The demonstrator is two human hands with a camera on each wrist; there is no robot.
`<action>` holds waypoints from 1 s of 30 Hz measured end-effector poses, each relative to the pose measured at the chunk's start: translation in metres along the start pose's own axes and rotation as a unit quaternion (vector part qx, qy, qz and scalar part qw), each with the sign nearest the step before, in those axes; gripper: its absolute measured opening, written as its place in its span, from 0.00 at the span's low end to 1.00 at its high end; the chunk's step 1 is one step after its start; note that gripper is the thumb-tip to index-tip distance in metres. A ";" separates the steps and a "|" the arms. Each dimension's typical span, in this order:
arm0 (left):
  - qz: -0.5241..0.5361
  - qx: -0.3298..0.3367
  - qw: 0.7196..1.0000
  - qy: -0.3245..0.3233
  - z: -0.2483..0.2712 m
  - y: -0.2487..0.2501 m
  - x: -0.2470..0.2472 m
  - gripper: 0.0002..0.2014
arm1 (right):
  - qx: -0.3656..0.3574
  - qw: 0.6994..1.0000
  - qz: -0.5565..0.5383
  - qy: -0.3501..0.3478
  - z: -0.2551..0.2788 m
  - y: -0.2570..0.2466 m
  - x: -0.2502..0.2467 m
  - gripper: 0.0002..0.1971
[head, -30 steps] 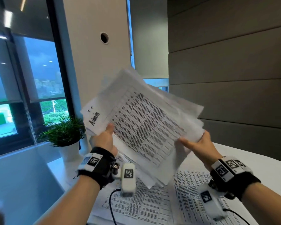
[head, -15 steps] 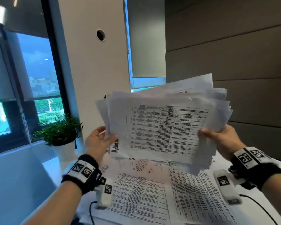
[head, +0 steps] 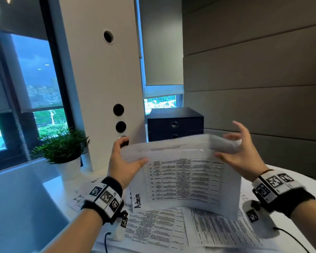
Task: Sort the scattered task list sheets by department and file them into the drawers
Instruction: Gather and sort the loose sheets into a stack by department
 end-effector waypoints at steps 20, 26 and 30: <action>0.028 -0.047 0.996 -0.065 0.004 -0.001 0.002 0.23 | -0.052 0.928 0.362 -0.072 -0.021 -0.035 0.003 0.47; 0.046 -0.061 0.994 -0.073 0.003 -0.001 0.004 0.19 | -0.180 0.808 0.526 -0.197 -0.025 -0.069 0.060 0.45; 0.058 -0.068 0.994 -0.068 0.006 -0.004 0.000 0.18 | -0.146 0.818 0.478 -0.284 -0.021 -0.073 0.093 0.18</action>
Point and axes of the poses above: each hand's wrist, its own z-axis away from the middle knuckle, its own x-axis out of the palm, y = z × x, the point moved 5 cm from there along -z, towards the middle knuckle, and after that the axes turned 4 degrees about -z, right-handed, at the moved point
